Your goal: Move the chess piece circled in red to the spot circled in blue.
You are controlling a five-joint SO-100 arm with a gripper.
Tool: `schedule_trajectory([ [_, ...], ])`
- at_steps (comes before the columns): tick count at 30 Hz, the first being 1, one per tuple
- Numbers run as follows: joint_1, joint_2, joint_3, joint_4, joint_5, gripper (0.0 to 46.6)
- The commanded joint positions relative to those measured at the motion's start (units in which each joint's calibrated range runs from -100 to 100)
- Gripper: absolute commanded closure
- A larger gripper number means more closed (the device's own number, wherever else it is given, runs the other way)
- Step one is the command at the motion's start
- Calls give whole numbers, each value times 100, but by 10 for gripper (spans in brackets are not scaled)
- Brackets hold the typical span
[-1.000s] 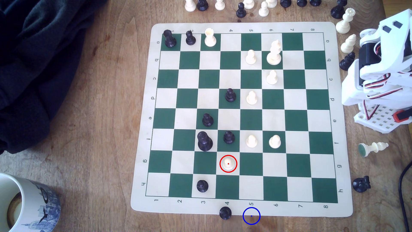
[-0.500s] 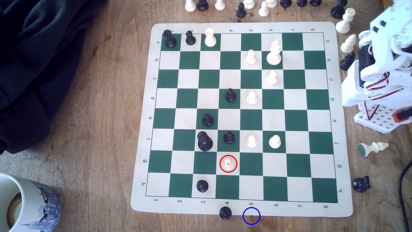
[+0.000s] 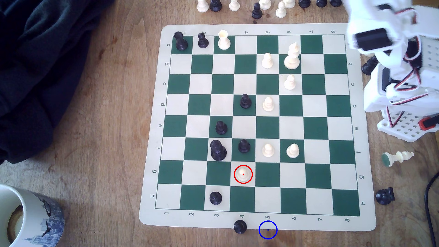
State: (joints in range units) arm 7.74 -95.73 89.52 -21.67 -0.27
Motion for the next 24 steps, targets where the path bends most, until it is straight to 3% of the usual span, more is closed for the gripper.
schedule_trajectory([
  [1, 184, 65, -638, 1529, -5, 454],
  [4, 113, 303, -928, 1897, -112, 464],
  [5, 59, 659, -1291, 2216, -342, 464],
  [11, 12, 1882, -2134, 3355, -303, 459],
  [15, -379, 2400, -3204, 4755, -342, 459],
  [18, -747, 2467, -3458, 5574, -190, 460],
  [21, -1021, 2782, -3983, 6516, -190, 460],
  [24, -1177, 3512, -4790, 7434, -234, 441],
])
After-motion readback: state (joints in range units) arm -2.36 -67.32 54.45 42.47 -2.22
